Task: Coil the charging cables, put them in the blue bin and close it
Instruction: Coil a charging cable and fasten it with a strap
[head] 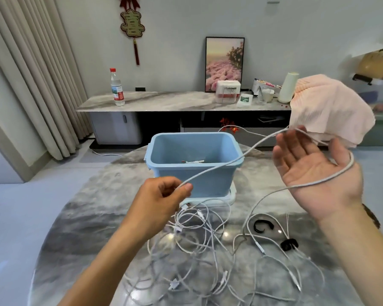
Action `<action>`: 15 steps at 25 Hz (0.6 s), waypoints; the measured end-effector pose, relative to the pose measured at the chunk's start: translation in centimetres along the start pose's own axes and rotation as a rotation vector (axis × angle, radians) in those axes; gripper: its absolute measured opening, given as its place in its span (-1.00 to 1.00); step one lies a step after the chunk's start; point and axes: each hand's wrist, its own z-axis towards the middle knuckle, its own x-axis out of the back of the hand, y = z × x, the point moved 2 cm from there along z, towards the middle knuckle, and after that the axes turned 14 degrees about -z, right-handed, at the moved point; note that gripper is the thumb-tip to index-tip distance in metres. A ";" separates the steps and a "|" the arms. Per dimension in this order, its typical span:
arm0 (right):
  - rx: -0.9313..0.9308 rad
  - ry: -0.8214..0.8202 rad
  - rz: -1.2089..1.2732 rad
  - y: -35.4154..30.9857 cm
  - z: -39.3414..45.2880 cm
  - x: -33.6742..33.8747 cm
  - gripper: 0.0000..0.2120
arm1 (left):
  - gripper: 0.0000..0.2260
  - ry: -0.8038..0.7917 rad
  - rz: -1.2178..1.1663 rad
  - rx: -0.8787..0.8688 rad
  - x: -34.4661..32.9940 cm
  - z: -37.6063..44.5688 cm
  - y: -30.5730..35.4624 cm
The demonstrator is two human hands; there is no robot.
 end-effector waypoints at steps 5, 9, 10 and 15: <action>-0.298 0.374 -0.524 1.5 1.5 4.2 -0.62 | -0.76 0.093 -0.172 -0.016 0.0 -0.9 0.8; 0.373 0.769 -1.049 -1.3 0.0 2.6 -0.54 | -0.75 0.090 -0.182 -0.057 -0.7 -1.0 1.0; 0.537 0.635 -1.179 -1.4 -0.6 0.9 -0.60 | -0.76 0.064 -0.161 -0.071 -1.1 -1.0 0.9; 0.319 -0.570 -1.743 7.5 -3.5 -4.8 -0.69 | -0.90 -0.084 -0.238 -0.112 -2.5 -1.4 0.4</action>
